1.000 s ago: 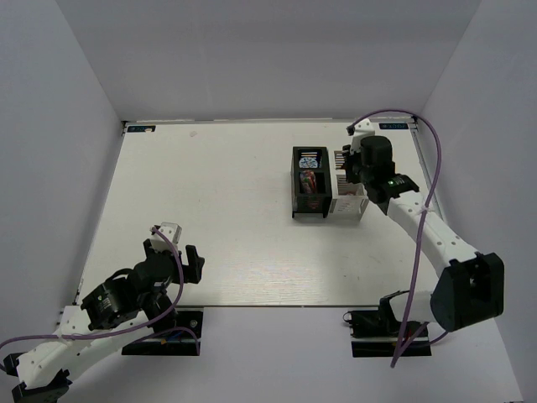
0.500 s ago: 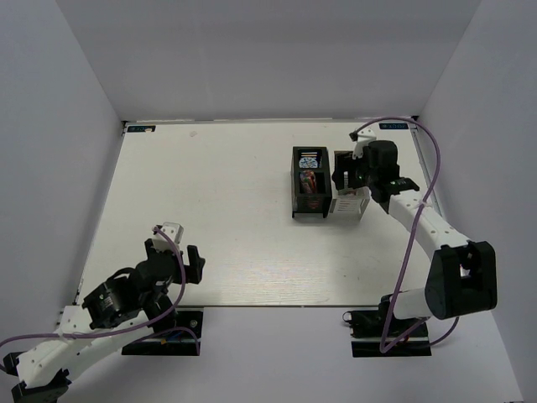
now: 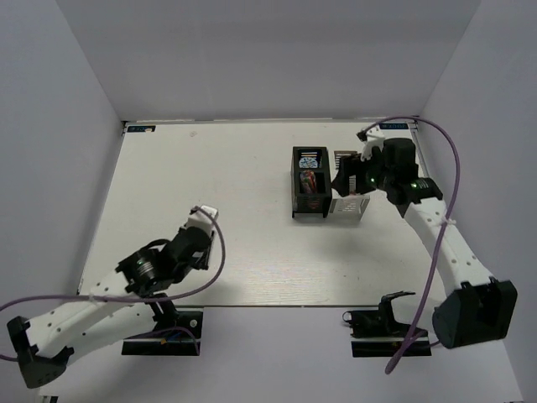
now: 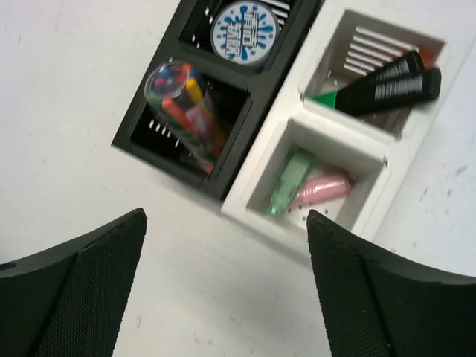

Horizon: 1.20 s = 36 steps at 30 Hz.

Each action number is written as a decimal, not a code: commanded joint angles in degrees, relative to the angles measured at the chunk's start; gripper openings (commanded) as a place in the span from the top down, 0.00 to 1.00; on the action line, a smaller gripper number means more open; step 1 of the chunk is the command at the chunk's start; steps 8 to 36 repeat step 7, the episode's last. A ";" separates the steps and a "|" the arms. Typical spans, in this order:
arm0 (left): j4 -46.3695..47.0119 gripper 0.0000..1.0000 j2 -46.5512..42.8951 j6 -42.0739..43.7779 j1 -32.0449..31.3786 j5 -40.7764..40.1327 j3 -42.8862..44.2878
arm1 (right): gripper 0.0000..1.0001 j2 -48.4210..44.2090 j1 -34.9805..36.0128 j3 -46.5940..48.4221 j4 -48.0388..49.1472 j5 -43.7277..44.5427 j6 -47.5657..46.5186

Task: Sort the stationery into containers
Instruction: Reset both arms

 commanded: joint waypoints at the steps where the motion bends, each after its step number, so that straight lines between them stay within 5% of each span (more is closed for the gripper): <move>1: 4.17 0.17 10.30 3.99 4.30 3.83 5.62 | 0.10 -6.59 0.23 -2.73 -10.14 2.20 4.79; 3: 5.32 0.00 12.89 5.57 9.57 13.36 7.22 | 0.10 -12.19 -0.12 -7.99 -8.20 5.47 5.43; 7: 11.55 0.00 16.41 5.58 23.98 29.05 5.48 | 0.10 -19.77 -0.21 -14.00 -6.96 9.09 2.71; 36: 11.55 0.00 16.41 5.58 23.98 29.05 5.48 | 0.10 -19.77 -0.21 -14.00 -6.96 9.09 2.71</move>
